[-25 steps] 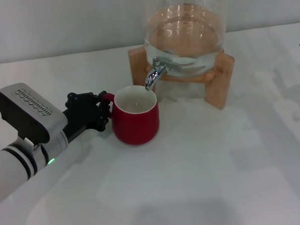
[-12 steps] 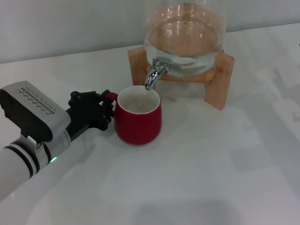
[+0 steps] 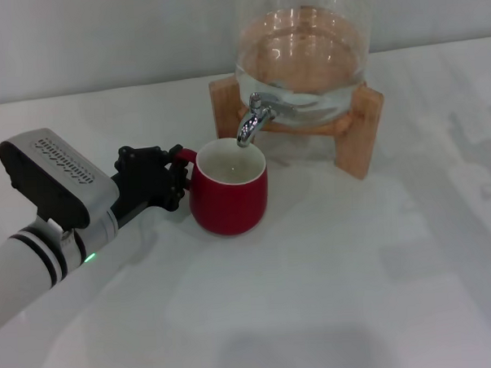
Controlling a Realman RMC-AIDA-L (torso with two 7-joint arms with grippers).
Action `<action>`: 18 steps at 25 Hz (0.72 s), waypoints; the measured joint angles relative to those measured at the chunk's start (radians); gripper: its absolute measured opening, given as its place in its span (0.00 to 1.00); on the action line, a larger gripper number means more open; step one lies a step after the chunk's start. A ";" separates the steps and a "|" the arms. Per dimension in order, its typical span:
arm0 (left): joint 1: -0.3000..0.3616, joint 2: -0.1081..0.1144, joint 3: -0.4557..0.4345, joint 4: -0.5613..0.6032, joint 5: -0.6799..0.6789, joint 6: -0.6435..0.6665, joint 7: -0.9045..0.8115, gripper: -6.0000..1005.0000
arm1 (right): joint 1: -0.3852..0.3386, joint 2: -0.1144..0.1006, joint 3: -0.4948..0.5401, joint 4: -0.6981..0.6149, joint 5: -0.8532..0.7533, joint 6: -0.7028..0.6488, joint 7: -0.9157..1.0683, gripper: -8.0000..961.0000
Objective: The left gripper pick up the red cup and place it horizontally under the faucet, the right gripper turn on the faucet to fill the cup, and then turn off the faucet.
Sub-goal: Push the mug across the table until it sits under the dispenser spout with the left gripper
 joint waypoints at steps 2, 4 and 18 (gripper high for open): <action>-0.001 0.000 0.000 0.000 0.000 -0.007 0.000 0.12 | 0.000 0.000 0.000 0.000 0.000 0.000 0.000 0.76; -0.002 0.000 0.000 0.000 0.000 -0.010 0.002 0.13 | 0.000 0.000 0.000 0.000 0.000 0.000 0.000 0.76; -0.004 -0.001 0.020 0.001 -0.001 -0.041 0.001 0.13 | -0.002 -0.001 0.000 0.000 0.000 -0.012 0.010 0.76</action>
